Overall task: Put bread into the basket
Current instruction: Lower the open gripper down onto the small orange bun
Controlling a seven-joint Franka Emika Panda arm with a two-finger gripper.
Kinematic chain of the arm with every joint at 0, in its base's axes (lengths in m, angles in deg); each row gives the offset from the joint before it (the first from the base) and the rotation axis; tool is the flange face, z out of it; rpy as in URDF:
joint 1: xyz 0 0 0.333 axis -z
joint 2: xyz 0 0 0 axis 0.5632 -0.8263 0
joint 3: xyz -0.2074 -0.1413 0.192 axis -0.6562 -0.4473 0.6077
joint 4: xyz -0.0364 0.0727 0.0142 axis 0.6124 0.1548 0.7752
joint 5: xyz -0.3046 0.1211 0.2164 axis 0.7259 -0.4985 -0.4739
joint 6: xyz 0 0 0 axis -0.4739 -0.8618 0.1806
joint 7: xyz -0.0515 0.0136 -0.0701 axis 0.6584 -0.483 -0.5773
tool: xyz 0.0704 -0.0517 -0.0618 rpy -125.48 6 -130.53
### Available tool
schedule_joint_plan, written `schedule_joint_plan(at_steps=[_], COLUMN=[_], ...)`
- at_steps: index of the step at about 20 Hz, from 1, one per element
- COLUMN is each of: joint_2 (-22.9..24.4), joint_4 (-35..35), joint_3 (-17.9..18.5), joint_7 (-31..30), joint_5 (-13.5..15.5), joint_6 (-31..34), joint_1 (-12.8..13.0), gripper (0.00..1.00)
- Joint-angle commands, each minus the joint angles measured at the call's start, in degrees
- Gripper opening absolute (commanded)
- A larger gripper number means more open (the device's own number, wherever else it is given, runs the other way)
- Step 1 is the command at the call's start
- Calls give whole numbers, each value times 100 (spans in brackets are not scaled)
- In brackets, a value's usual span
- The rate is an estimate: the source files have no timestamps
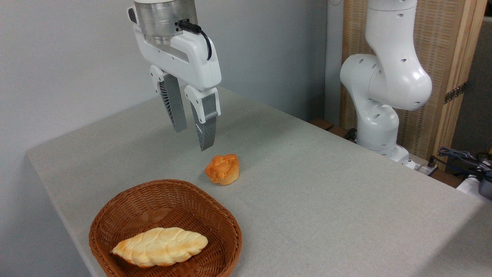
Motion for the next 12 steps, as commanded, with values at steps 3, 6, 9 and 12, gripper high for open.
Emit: schedule_joint_plan(at_steps=[3,6,9,12], joint_2=[-51,-43,124,877], joint_4=[120,59,-414,-1860], joint_3=[85,76,-20,23], joint_7=[93,84,58,58], joint_5=[44,35,44,44], joint_6=[157,157,-53,-1147], joint_1=[64,73,160,747], gripper=[100,100,100,100])
